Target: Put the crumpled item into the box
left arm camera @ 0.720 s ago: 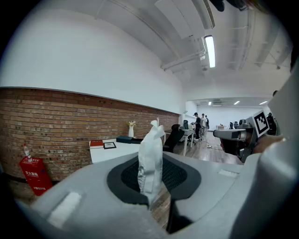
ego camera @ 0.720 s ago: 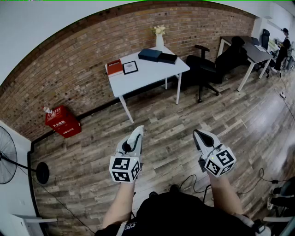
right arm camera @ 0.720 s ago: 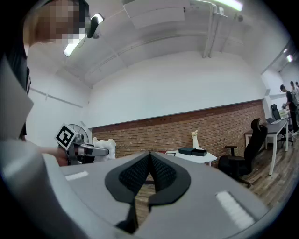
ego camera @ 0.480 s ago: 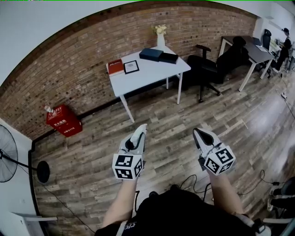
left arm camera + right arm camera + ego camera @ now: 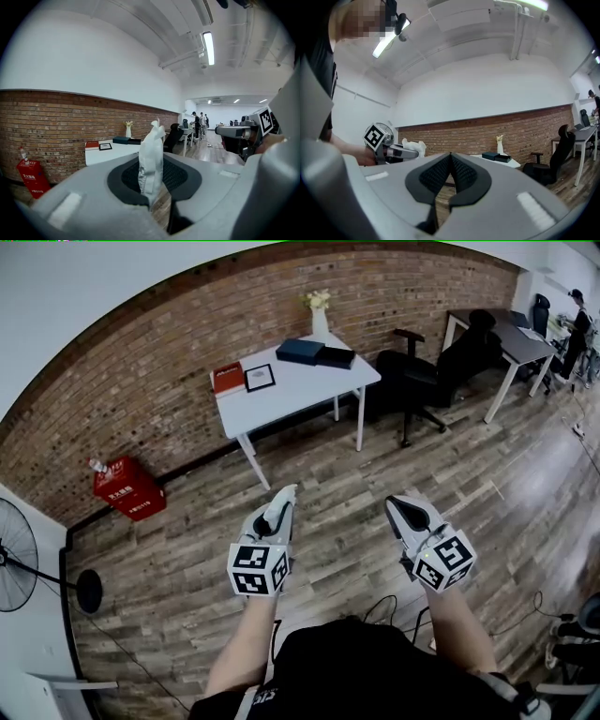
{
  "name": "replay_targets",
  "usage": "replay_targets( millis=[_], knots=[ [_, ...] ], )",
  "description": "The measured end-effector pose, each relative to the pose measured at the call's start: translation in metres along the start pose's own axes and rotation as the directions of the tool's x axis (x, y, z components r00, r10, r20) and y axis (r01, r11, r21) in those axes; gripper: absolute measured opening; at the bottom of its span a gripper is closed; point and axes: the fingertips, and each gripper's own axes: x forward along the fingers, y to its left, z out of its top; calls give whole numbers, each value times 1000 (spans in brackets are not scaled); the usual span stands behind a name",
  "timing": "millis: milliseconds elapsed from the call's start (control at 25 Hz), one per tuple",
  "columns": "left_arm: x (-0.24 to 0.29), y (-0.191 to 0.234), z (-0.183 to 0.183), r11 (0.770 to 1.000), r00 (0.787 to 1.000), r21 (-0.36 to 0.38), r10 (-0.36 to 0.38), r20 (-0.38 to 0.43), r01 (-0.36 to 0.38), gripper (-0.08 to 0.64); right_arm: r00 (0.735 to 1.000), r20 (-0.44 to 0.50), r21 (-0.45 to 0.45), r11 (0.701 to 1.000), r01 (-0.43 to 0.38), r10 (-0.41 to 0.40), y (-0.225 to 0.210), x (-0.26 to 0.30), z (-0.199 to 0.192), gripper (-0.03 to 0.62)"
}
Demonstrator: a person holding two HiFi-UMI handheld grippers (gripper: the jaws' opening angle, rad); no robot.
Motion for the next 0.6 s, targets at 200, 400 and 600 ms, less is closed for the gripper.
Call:
replay_targets(
  millis=[200, 400, 600],
  knots=[
    [16, -12, 21, 1000, 999, -2, -22, 31, 23, 66, 1000, 12, 10, 1000, -2, 2, -21, -10, 5, 0],
    [37, -9, 30, 999, 999, 37, -28, 33, 27, 66, 999, 3, 14, 999, 34, -35, -44, -11, 1, 0],
    [69, 7, 23, 998, 998, -5, -55, 37, 55, 66, 998, -36, 32, 998, 58, -57, -65, 13, -10, 0]
  ],
)
